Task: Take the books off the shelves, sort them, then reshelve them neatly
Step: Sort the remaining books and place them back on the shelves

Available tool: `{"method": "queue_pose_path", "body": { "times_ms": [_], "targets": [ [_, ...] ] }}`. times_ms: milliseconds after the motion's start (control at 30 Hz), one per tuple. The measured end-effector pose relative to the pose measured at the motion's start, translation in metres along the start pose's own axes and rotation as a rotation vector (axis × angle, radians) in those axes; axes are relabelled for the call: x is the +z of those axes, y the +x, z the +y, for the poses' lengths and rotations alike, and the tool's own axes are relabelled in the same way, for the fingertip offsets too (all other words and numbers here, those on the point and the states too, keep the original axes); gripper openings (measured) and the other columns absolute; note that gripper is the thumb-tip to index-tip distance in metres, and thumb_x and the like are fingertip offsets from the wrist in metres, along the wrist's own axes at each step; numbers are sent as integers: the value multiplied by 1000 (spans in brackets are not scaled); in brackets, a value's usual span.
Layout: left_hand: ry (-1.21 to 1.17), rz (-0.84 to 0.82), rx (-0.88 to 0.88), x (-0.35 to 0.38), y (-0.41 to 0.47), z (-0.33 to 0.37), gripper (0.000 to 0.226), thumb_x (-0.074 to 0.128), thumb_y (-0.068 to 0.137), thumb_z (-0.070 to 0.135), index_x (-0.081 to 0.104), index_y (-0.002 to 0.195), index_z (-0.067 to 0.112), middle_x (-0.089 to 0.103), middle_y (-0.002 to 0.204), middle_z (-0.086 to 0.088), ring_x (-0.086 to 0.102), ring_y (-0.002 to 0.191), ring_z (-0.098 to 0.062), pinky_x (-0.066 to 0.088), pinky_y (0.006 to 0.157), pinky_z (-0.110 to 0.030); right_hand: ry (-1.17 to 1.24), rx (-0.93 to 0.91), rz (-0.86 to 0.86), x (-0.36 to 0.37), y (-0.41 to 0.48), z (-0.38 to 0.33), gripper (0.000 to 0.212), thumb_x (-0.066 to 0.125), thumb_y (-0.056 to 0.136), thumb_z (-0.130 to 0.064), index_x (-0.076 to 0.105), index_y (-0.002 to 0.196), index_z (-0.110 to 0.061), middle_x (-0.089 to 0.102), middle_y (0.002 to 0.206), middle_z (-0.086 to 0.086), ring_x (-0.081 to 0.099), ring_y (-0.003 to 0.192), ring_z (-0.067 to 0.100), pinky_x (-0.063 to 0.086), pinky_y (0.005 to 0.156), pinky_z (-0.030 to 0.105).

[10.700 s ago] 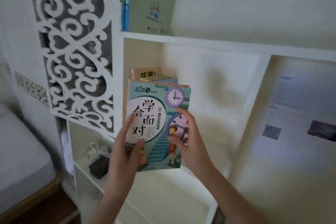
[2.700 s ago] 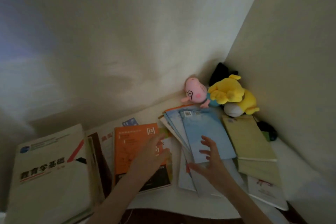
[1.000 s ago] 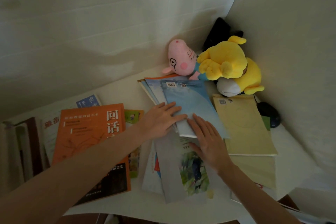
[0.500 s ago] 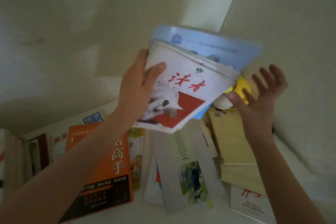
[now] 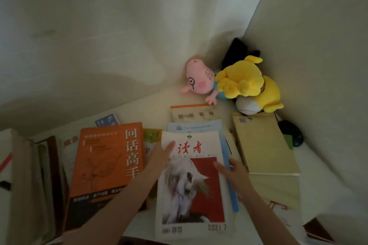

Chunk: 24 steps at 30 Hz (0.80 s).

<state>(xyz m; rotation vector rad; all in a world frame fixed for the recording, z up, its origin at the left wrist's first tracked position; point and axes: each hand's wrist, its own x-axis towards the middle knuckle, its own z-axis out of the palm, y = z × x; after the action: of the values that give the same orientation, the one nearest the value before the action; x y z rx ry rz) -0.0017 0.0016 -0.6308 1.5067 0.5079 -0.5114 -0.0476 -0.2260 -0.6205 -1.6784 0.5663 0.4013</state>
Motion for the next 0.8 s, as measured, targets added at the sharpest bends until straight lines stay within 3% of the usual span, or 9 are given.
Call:
{"method": "queue_pose_path", "body": {
  "times_ms": [67,200,300,367,433,667,800],
  "targets": [
    [33,80,29,4,-1,-17,39,61,90,17,51,126,8,66,111,-12,67,97,-26,57,82,-44,29,62,50,-3,0,15,24,75,81,-24,68,92,-4,75,81,10,72,66,22,57,54,26],
    [-15,149,75,6,-3,-16,22,57,92,10,56,114,9,68,101,-10,69,87,-21,58,64,-26,58,-27,115,-9,-3,23,38,67,88,-35,66,94,2,72,83,17,71,76,33,59,64,35],
    [-7,197,99,4,-2,-13,17,58,92,13,58,107,5,70,96,-11,69,80,-20,58,63,-27,46,-129,131,-8,-7,17,24,59,93,-23,66,93,0,73,78,10,71,70,24,56,58,24],
    [-2,225,126,-3,-1,-12,18,59,91,16,57,107,6,70,95,-12,70,79,-21,60,66,-32,28,-173,137,-10,-7,14,24,59,94,-25,67,90,-3,72,78,13,69,72,30,58,62,36],
    [-4,248,160,-14,0,-12,24,59,91,16,55,112,4,69,101,-15,70,85,-26,59,75,-45,54,-189,158,-16,-6,13,22,58,94,-26,66,90,-6,70,79,15,67,72,35,55,65,45],
    [-114,305,233,-41,4,-16,33,56,92,7,50,124,3,65,112,-17,67,97,-30,58,72,-37,119,-145,158,-39,2,18,16,53,97,-17,61,99,-4,72,90,6,70,72,14,56,58,27],
    [-163,310,212,-30,8,-10,46,56,92,5,41,135,8,60,121,-13,64,100,-26,56,77,-41,83,-130,152,-42,10,21,16,53,97,-17,61,100,-3,71,92,9,68,74,19,55,61,29]
  ]
}}
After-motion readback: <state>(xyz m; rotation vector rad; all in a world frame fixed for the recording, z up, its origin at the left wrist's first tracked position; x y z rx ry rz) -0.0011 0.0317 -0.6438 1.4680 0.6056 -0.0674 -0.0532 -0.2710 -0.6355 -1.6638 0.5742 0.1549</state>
